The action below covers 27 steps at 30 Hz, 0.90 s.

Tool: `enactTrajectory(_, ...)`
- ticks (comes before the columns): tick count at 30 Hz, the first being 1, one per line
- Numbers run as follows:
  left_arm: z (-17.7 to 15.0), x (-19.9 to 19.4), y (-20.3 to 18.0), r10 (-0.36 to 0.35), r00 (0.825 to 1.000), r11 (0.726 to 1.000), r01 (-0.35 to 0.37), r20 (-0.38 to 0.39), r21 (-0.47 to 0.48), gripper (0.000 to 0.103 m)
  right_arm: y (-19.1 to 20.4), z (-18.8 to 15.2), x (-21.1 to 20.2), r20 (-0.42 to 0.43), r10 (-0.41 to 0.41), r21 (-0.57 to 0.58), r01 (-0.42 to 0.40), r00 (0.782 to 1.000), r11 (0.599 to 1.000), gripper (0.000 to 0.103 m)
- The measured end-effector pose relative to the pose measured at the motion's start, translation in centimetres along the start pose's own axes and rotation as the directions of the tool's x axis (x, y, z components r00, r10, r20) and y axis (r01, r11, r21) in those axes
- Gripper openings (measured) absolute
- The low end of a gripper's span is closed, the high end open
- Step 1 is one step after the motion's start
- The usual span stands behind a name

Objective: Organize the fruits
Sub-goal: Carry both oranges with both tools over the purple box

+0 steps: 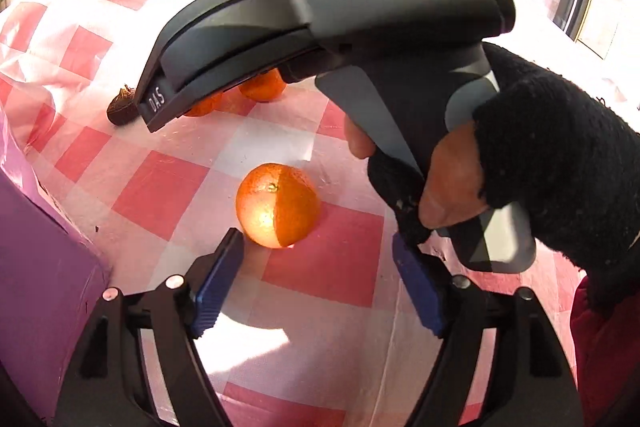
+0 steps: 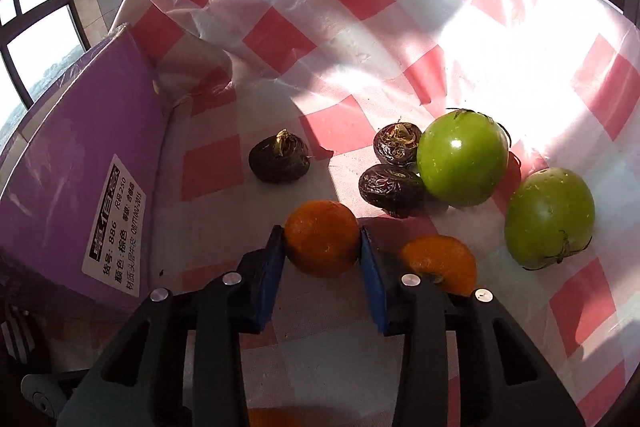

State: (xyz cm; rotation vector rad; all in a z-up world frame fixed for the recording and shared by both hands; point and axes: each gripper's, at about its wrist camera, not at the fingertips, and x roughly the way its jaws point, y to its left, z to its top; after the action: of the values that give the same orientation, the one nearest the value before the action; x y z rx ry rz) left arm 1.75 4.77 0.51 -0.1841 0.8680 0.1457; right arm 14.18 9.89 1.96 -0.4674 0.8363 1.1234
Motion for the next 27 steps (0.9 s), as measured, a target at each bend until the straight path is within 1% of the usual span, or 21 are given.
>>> enactTrajectory(1, -0.2, -0.2, 0.1, 0.007, 1.000, 1.000, -0.007, 0.000, -0.008, 0.085, -0.5, -0.9, -1.1, 0.004, -0.015, 0.011, 0.015, 1.000, 1.000, 0.037)
enactTrajectory(3, -0.5, -0.7, 0.9, -0.038, 0.999, 0.999, 0.039, 0.009, -0.032, 0.085, -1.5, -3.1, -3.3, -0.001, -0.061, 0.046, 0.061, 0.998, 0.997, 0.037)
enactTrajectory(5, -0.9, -1.3, 1.7, -0.082, 0.996, 0.996, 0.083, 0.015, -0.034, 0.085, -2.5, -6.0, -5.8, -0.007, -0.129, 0.088, 0.129, 0.992, 0.988, 0.037)
enactTrajectory(6, -1.2, -1.6, 2.0, -0.096, 0.995, 0.995, 0.097, 0.019, -0.035, 0.085, -2.8, -7.8, -6.9, -0.017, -0.177, 0.118, 0.178, 0.984, 0.977, 0.037)
enactTrajectory(8, -1.8, -2.2, 2.4, -0.114, 0.993, 0.993, 0.115, 0.021, -0.032, 0.085, -3.4, -11.1, -8.9, -0.038, -0.262, 0.188, 0.264, 0.964, 0.946, 0.037)
enactTrajectory(11, -2.1, -2.8, 2.8, -0.128, 0.992, 0.991, 0.128, 0.020, -0.024, 0.086, -2.9, -15.5, -11.3, -0.040, -0.337, 0.310, 0.332, 0.941, 0.891, 0.037)
enactTrajectory(13, -2.3, -2.9, 2.5, -0.124, 0.992, 0.992, 0.124, 0.007, -0.007, 0.091, -2.0, -17.7, -12.7, -0.044, -0.382, 0.365, 0.371, 0.923, 0.854, 0.037)
enactTrajectory(14, -1.2, -2.1, 1.3, -0.119, 0.993, 0.993, 0.119, -0.002, 0.004, 0.091, -1.5, -18.6, -13.4, -0.050, -0.407, 0.389, 0.394, 0.912, 0.833, 0.037)
enactTrajectory(15, -1.0, -1.9, 1.0, -0.119, 0.993, 0.993, 0.119, -0.005, 0.007, 0.092, -1.0, -19.3, -13.9, -0.050, -0.424, 0.415, 0.405, 0.904, 0.815, 0.037)
enactTrajectory(16, -0.9, -1.6, 1.4, -0.127, 0.992, 0.992, 0.127, -0.001, 0.000, 0.092, -0.6, -19.9, -14.4, -0.038, -0.428, 0.447, 0.398, 0.903, 0.801, 0.037)
enactTrajectory(18, -0.5, -1.3, 2.3, -0.088, 0.996, 0.995, 0.088, 0.011, -0.046, 0.092, 0.0, -20.7, -15.0, -0.006, -0.402, 0.517, 0.347, 0.916, 0.783, 0.037)
enactTrajectory(19, 0.1, -0.7, 2.7, -0.076, 0.997, 0.995, 0.077, 0.014, -0.066, 0.092, 0.2, -21.0, -15.3, 0.010, -0.397, 0.540, 0.329, 0.918, 0.775, 0.037)
enactTrajectory(20, 0.8, 0.0, 2.9, -0.062, 0.998, 0.996, 0.063, 0.011, -0.070, 0.091, 0.6, -21.2, -15.5, 0.025, -0.397, 0.554, 0.318, 0.917, 0.769, 0.037)
enactTrajectory(21, 1.5, 0.6, 2.7, -0.033, 0.999, 0.998, 0.033, 0.004, -0.060, 0.090, 1.0, -21.3, -15.7, 0.035, -0.395, 0.563, 0.308, 0.918, 0.766, 0.037)
enactTrajectory(23, 2.7, 1.7, 1.9, 0.034, 0.999, 0.999, -0.034, -0.009, -0.012, 0.079, 1.6, -21.5, -16.0, 0.051, -0.386, 0.581, 0.287, 0.921, 0.762, 0.037)
enactTrajectory(24, 2.9, 1.8, 1.5, 0.067, 0.998, 0.998, -0.067, -0.008, 0.019, 0.055, 2.0, -21.6, -16.2, 0.055, -0.385, 0.585, 0.283, 0.921, 0.760, 0.037)
enactTrajectory(25, 2.9, 1.7, 1.2, 0.066, 0.998, 0.997, -0.066, -0.009, 0.039, 0.041, 2.3, -21.6, -16.4, 0.058, -0.386, 0.587, 0.281, 0.921, 0.759, 0.037)
enactTrajectory(27, 2.5, 1.2, 1.1, 0.046, 0.999, 0.998, -0.045, -0.024, 0.037, 0.040, 2.9, -21.7, -16.7, 0.056, -0.391, 0.596, 0.284, 0.918, 0.752, 0.037)
